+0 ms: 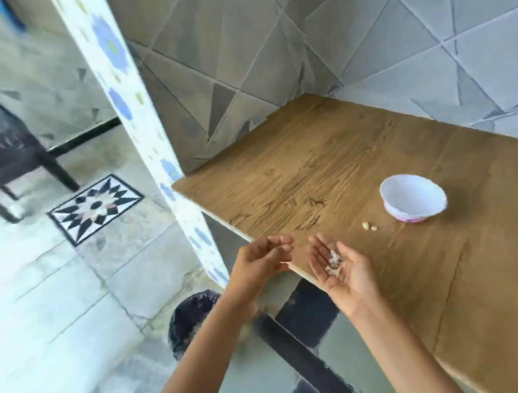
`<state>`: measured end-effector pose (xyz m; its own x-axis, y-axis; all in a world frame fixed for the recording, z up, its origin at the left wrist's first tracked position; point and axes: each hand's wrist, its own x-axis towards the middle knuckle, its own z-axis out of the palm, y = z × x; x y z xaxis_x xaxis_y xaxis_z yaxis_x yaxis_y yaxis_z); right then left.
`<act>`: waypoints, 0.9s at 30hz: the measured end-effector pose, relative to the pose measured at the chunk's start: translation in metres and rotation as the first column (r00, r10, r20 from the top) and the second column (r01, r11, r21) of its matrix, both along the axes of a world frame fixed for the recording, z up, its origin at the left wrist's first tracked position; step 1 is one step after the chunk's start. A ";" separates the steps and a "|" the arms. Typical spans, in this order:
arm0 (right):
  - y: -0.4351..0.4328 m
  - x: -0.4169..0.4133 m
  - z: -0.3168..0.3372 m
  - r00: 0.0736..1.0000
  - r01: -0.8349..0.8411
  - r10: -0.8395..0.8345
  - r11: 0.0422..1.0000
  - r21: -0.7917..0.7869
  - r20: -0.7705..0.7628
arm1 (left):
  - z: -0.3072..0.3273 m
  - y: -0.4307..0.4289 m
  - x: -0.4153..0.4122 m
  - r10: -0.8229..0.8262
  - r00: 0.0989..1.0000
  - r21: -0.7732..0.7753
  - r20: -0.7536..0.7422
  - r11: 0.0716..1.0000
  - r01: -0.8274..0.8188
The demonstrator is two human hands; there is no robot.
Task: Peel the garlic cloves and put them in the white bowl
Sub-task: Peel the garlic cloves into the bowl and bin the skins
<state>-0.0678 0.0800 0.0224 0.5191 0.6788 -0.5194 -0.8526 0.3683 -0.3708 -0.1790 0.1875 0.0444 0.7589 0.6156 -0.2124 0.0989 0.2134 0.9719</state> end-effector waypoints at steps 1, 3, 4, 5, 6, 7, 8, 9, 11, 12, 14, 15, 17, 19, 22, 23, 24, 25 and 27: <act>0.014 -0.011 -0.001 0.998 -0.056 0.056 0.998 0.001 0.003 | -0.001 0.009 -0.018 0.070 0.998 0.007 -0.008 0.998 -0.070; 0.042 -0.035 -0.003 0.987 -0.159 0.159 0.987 -0.015 0.013 | -0.006 0.028 -0.054 0.183 0.982 0.044 -0.037 0.982 -0.181; 0.057 -0.048 -0.004 0.977 -0.213 0.213 0.977 -0.028 0.013 | -0.011 0.038 -0.073 0.237 0.970 0.062 -0.047 0.970 -0.234; 0.072 -0.062 -0.007 0.966 -0.257 0.258 0.966 -0.037 0.004 | -0.015 0.048 -0.090 0.283 0.958 0.066 -0.051 0.958 -0.280; 0.087 -0.074 -0.012 0.955 -0.297 0.296 0.954 -0.041 -0.011 | -0.021 0.059 -0.106 0.327 0.943 0.064 -0.058 0.944 -0.324; 0.101 -0.085 -0.017 0.944 -0.329 0.328 0.943 -0.047 -0.024 | -0.027 0.070 -0.119 0.360 0.931 0.059 -0.066 0.932 -0.357; 0.118 -0.096 -0.024 0.933 -0.359 0.357 0.931 -0.064 -0.034 | -0.034 0.082 -0.132 0.393 0.916 0.054 -0.077 0.919 -0.389; 0.135 -0.105 -0.032 0.924 -0.382 0.379 0.920 -0.089 -0.041 | -0.042 0.095 -0.144 0.418 0.904 0.052 -0.091 0.908 -0.415; 0.172 -0.119 -0.053 0.913 -0.409 0.405 0.902 -0.137 -0.052 | -0.064 0.124 -0.164 0.445 0.885 0.056 -0.137 0.895 -0.442; 0.189 -0.123 -0.064 0.909 -0.416 0.413 0.896 -0.155 -0.051 | -0.076 0.137 -0.170 0.450 0.877 0.059 -0.168 0.893 -0.447; 0.230 -0.132 -0.094 0.910 -0.414 0.410 0.889 -0.194 -0.059 | -0.109 0.174 -0.182 0.448 0.859 0.051 -0.248 0.892 -0.450; 0.252 -0.136 -0.113 0.911 -0.412 0.408 0.885 -0.216 -0.065 | -0.129 0.193 -0.186 0.442 0.851 0.037 -0.283 0.892 -0.451; 0.289 -0.143 -0.151 0.907 -0.418 0.415 0.868 -0.268 -0.071 | -0.170 0.228 -0.191 0.433 0.829 0.019 -0.353 0.889 -0.457; 0.326 -0.148 -0.202 0.899 -0.432 0.430 0.836 -0.338 -0.086 | -0.224 0.263 -0.192 0.434 0.800 0.018 -0.414 0.882 -0.470; 0.368 -0.153 -0.286 0.876 -0.466 0.470 0.771 -0.435 -0.105 | -0.315 0.302 -0.185 0.418 0.757 0.019 -0.502 0.881 -0.474; 0.380 -0.154 -0.318 0.868 -0.475 0.484 0.748 -0.464 -0.109 | -0.351 0.312 -0.181 0.405 0.746 0.021 -0.528 0.885 -0.466; 0.391 -0.153 -0.351 0.859 -0.483 0.500 0.720 -0.499 -0.109 | -0.385 0.321 -0.175 0.391 0.739 0.029 -0.549 0.892 -0.450; 0.401 -0.153 -0.386 0.848 -0.489 0.519 0.690 -0.533 -0.107 | -0.420 0.329 -0.170 0.372 0.736 0.037 -0.566 0.903 -0.428; 0.417 -0.150 -0.446 0.821 -0.508 0.560 0.633 -0.584 -0.107 | -0.486 0.342 -0.161 0.341 0.726 0.067 -0.598 0.923 -0.378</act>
